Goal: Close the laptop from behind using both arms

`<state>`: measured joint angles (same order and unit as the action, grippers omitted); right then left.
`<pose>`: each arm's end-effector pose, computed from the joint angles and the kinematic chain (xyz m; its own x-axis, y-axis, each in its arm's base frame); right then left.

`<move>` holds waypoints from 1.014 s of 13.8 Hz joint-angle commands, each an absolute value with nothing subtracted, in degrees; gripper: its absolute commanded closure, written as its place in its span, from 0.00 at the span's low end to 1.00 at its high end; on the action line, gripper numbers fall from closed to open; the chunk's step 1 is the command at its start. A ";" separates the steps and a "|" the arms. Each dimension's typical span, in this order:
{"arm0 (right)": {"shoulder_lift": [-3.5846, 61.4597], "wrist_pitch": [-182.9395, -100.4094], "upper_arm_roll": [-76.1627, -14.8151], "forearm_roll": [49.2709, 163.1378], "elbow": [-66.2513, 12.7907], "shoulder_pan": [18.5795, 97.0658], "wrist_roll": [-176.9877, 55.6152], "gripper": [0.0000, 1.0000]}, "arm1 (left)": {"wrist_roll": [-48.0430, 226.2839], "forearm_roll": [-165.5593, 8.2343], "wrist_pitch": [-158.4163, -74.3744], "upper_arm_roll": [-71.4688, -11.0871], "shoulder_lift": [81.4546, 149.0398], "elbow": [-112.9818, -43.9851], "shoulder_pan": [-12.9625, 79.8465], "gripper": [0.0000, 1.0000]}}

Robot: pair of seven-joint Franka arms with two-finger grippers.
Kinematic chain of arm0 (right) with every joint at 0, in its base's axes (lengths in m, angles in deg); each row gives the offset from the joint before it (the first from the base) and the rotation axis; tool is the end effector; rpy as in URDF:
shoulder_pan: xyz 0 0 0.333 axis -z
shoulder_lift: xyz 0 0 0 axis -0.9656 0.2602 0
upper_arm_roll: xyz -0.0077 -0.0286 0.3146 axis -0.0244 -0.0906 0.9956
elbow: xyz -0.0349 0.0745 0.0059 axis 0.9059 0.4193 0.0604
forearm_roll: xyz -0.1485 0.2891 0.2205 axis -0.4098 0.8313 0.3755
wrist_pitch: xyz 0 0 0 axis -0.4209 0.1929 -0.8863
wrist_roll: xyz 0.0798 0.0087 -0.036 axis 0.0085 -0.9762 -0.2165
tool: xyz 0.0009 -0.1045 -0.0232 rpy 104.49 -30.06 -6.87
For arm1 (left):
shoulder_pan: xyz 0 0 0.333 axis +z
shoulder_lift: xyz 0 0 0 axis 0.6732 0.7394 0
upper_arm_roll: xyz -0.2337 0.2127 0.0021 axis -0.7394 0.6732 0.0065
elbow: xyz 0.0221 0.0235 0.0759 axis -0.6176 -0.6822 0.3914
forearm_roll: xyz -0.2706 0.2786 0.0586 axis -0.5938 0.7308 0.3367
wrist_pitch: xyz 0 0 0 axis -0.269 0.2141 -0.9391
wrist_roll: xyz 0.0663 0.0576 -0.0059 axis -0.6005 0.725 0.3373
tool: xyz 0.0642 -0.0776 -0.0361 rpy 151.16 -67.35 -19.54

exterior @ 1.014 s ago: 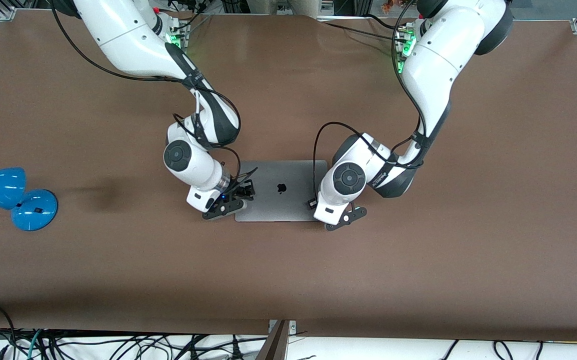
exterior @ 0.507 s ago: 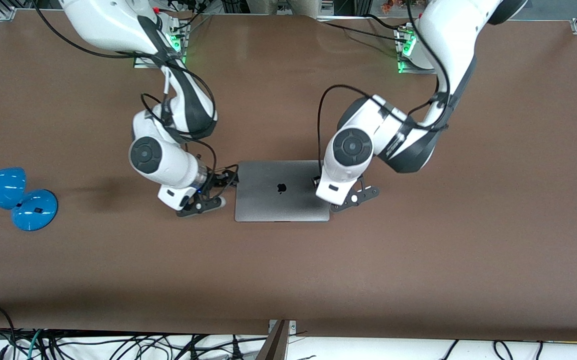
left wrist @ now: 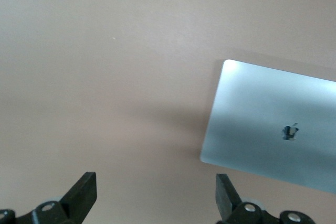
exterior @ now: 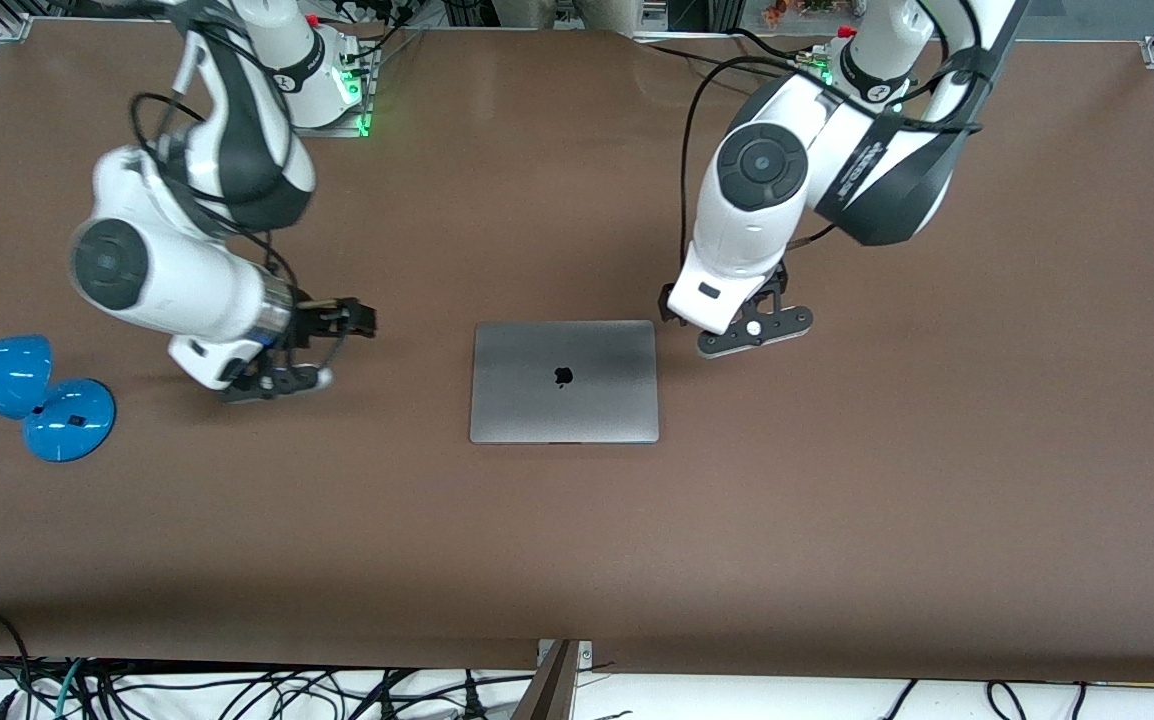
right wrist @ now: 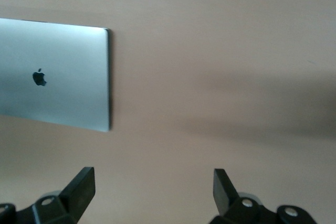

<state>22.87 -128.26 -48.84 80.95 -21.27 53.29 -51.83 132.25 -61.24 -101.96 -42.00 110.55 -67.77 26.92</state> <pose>0.6108 0.1664 0.4341 0.9804 0.1127 -0.1616 0.0914 -0.9868 -0.1339 0.5589 -0.3356 0.4399 0.9694 0.2402 -0.0514 0.2346 -0.9673 -0.0961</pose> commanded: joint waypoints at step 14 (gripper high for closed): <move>6.45 -116.77 -61.48 71.29 -21.13 53.04 -52.32 0.00 | 96.92 -64.30 -98.55 -28.77 96.23 -69.83 34.85 0.00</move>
<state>9.28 -118.56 -60.93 72.41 -19.97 53.35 -52.17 101.55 -61.99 -99.55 -32.34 99.28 -68.95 35.68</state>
